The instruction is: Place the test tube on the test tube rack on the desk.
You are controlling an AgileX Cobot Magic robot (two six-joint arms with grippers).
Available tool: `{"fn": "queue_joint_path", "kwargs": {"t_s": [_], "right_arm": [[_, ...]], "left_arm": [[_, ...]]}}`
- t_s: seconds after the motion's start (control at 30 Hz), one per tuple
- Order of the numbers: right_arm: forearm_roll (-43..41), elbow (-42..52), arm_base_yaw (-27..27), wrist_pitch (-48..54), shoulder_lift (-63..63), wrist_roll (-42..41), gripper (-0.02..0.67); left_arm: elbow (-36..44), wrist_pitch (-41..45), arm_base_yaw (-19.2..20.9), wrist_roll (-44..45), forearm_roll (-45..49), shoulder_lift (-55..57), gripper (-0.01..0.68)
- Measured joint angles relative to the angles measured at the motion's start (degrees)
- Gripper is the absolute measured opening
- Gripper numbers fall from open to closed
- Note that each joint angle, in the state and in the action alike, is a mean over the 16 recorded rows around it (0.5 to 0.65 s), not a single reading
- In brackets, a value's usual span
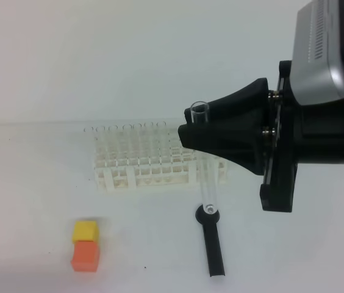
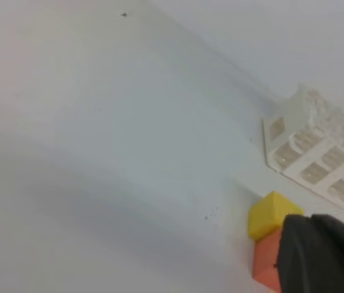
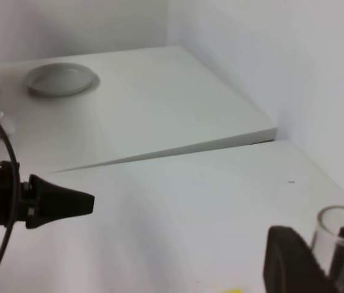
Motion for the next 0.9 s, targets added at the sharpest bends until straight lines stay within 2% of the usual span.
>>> {"fn": "queue_joint_path", "kwargs": {"t_s": [0.4,0.9], "right_arm": [[-1.0,0.0,0.0,0.8,0.0,0.2,0.125],[-1.1,0.0,0.0,1.4,0.0,2.0,0.125]], "left_arm": [[0.0,0.0,-7.0,0.0,2.8,0.0,-0.001],[0.0,0.2,-8.4,2.1,5.2,0.0,-0.001]]}}
